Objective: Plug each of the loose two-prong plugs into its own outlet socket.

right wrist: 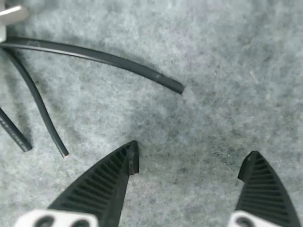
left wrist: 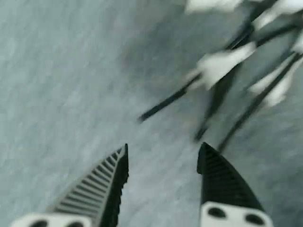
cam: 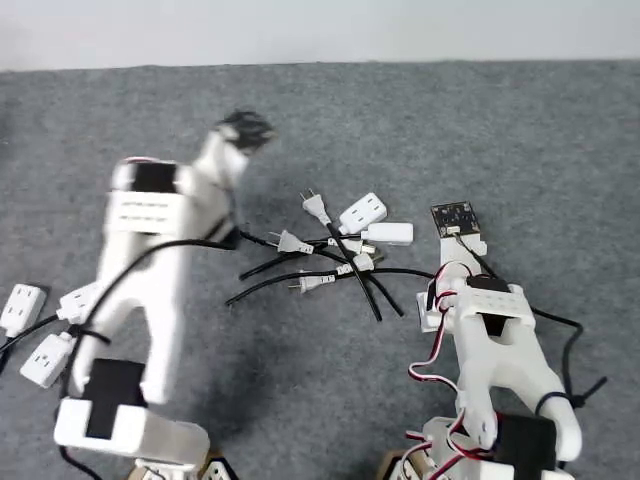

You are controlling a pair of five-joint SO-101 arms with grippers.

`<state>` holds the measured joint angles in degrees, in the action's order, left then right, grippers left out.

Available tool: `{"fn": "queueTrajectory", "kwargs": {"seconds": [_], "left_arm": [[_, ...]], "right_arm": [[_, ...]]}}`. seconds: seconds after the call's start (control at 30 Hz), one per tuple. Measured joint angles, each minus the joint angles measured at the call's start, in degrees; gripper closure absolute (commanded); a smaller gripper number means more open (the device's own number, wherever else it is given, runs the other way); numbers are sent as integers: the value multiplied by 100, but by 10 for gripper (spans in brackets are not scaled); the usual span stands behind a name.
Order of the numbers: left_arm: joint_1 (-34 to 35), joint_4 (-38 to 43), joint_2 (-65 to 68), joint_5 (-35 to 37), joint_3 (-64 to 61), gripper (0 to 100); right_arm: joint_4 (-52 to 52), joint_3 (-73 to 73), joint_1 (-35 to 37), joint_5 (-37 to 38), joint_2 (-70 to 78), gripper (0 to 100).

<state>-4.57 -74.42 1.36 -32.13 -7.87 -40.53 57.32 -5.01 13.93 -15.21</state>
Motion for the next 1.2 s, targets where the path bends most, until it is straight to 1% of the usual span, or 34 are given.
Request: {"fn": "queueTrajectory", "kwargs": {"seconds": [0.07,0.17,0.27,0.4,0.5,0.67,0.73,0.83,0.9,1.0,1.07,1.2], "left_arm": [[-360,0,0,176,0,775],[-545,-70,0,501,0,775],[-501,-246,0,1046,-44,775],[-9,-255,0,1969,-448,775],[466,132,0,2347,-993,775],[1081,1336,0,2479,-2048,775],[1319,1670,0,2716,-2347,775],[1556,2013,0,3147,-2734,775],[1591,2286,0,3262,-3024,775],[1609,2505,-149,3297,-3253,775],[1609,2822,-352,3305,-3552,775],[1609,3297,-897,3305,-4105,775]], "right_arm": [[0,0,0,0,0,660],[0,0,0,0,0,660],[0,0,0,0,0,660],[0,0,0,0,0,660],[0,0,0,0,0,659],[18,0,0,0,0,659],[-9,-18,0,185,0,659],[-536,-484,149,747,0,659],[-1073,-1046,237,1099,35,659],[-1925,-2048,466,1626,158,659],[-2549,-2840,598,1978,396,659],[-3499,-4563,607,2611,1248,660]]}}
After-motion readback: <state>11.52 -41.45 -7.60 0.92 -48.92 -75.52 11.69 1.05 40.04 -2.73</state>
